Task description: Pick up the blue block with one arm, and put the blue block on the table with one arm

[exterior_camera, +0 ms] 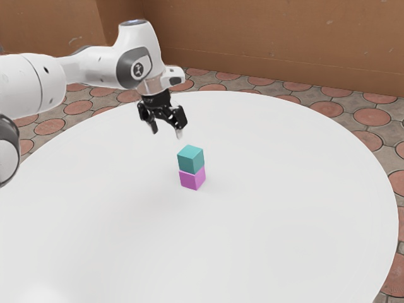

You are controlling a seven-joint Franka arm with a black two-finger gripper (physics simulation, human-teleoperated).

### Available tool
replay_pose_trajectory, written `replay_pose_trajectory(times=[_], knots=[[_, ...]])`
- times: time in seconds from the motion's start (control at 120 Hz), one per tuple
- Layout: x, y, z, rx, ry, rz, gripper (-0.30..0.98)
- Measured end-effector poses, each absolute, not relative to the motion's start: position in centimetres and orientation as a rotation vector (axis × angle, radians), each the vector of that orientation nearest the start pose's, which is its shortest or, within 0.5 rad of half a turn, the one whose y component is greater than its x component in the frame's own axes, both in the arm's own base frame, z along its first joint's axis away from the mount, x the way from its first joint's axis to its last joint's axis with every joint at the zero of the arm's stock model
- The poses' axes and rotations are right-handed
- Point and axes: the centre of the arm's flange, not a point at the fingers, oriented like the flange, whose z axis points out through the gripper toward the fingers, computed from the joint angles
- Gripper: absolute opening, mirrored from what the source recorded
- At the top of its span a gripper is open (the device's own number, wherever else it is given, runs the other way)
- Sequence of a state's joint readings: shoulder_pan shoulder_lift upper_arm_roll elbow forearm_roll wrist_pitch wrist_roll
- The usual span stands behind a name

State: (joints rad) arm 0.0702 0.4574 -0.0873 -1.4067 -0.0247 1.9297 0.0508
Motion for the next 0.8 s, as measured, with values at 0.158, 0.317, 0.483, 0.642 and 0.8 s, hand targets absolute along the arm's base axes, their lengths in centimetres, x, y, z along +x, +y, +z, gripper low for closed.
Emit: replay_pose_trajectory(times=[0.158, 0.317, 0.483, 0.642, 0.8], knots=[[70.0, -1.4, 42.4, -3.236, 0.019, 0.029, 0.69], [70.0, -3.0, 40.9, -3.237, 0.102, 0.087, 0.69], [70.5, -3.5, 40.3, -3.244, 0.206, 0.058, 0.69], [70.9, -3.7, 38.9, -3.256, 0.270, 0.066, 0.69], [71.8, -3.4, 37.4, -3.252, 0.319, 0.069, 0.69]])
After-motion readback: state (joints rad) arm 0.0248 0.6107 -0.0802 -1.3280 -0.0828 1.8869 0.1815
